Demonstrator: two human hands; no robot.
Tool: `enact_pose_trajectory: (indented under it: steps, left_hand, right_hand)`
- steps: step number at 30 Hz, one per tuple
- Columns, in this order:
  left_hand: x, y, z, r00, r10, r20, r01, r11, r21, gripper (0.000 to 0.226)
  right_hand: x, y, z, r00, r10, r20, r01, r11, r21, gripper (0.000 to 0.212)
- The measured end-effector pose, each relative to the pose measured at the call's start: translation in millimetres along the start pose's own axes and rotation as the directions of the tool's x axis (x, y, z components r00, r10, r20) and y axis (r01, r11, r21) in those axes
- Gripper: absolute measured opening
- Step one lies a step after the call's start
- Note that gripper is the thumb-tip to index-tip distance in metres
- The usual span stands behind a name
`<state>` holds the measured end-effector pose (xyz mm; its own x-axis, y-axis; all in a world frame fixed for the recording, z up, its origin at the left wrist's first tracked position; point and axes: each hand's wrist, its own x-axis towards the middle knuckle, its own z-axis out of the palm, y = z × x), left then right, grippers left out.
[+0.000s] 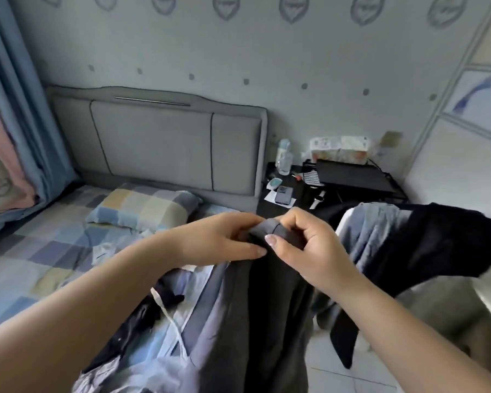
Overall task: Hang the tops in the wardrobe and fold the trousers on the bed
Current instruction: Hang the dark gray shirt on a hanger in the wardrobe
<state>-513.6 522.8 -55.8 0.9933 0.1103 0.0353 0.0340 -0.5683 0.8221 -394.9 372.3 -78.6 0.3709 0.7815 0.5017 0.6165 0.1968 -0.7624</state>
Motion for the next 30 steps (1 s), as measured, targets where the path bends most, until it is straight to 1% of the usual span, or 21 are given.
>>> enact_pose_trajectory:
  steps: [2, 4, 5, 7, 9, 10, 11, 13, 16, 19, 21, 23, 25, 27, 30]
  left_hand:
    - [35, 12, 25, 0.997, 0.037, 0.075, -0.037, 0.999, -0.004, 0.025]
    - [72, 28, 56, 0.992, 0.084, 0.095, -0.085, 0.996, 0.002, 0.017]
    - [85, 36, 68, 0.991, 0.106, 0.086, -0.104, 0.994, -0.022, 0.014]
    - [122, 52, 101, 0.984, 0.163, 0.067, -0.153, 0.978, -0.139, 0.012]
    - [142, 65, 118, 0.98, 0.197, 0.008, -0.192, 0.964, -0.182, 0.013]
    - [163, 79, 136, 0.965, 0.261, -0.01, -0.258, 0.945, -0.202, 0.015]
    - [187, 97, 156, 0.947, 0.321, -0.025, -0.318, 0.92, -0.229, 0.017]
    - [212, 118, 178, 0.92, 0.385, -0.074, -0.389, 0.871, -0.301, 0.016]
    - [255, 156, 217, 0.889, 0.433, -0.15, -0.454, 0.782, -0.426, 0.022]
    - [291, 187, 247, 0.868, 0.449, -0.211, -0.491, 0.717, -0.495, 0.017]
    - [316, 209, 266, 0.861, 0.454, -0.227, -0.5, 0.68, -0.536, 0.018]
    - [341, 229, 283, 0.861, 0.462, -0.212, -0.491, 0.648, -0.582, 0.021]
    - [366, 249, 297, 0.853, 0.488, -0.185, -0.481, 0.597, -0.641, 0.02]
    - [396, 268, 314, 0.834, 0.533, -0.146, -0.462, 0.53, -0.711, 0.019]
    - [431, 293, 332, 0.827, 0.55, -0.121, -0.426, 0.47, -0.773, 0.022]
  right_hand:
    - [-16, 6, -41, 0.996, 0.033, -0.085, -0.041, 0.994, -0.098, 0.018]
    - [-34, 14, -88, 0.984, 0.03, -0.175, -0.066, 0.978, -0.2, 0.021]
    - [-41, 17, -107, 0.977, 0.023, -0.211, -0.074, 0.969, -0.237, 0.024]
    - [-61, 25, -152, 0.959, 0.005, -0.285, -0.095, 0.948, -0.304, 0.028]
    - [-69, 31, -176, 0.95, -0.011, -0.311, -0.105, 0.929, -0.355, 0.025]
    - [-79, 34, -203, 0.936, -0.039, -0.35, -0.109, 0.913, -0.393, 0.02]
    - [-88, 35, -233, 0.924, -0.075, -0.376, -0.112, 0.886, -0.45, 0.014]
    - [-95, 37, -268, 0.907, -0.135, -0.399, -0.102, 0.848, -0.52, 0.007]
    - [-111, 33, -322, 0.874, -0.183, -0.45, -0.145, 0.785, -0.602, 0.006]
    - [-123, 31, -365, 0.845, -0.181, -0.504, -0.209, 0.755, -0.621, 0.008]
    - [-131, 31, -394, 0.814, -0.194, -0.548, -0.248, 0.737, -0.629, 0.011]
    - [-135, 30, -420, 0.789, -0.222, -0.574, -0.261, 0.723, -0.639, 0.012]
    - [-137, 31, -443, 0.764, -0.236, -0.601, -0.277, 0.721, -0.635, 0.018]
    - [-139, 35, -468, 0.729, -0.253, -0.636, -0.325, 0.69, -0.647, 0.023]
    - [-138, 39, -503, 0.702, -0.238, -0.671, -0.388, 0.662, -0.641, 0.03]
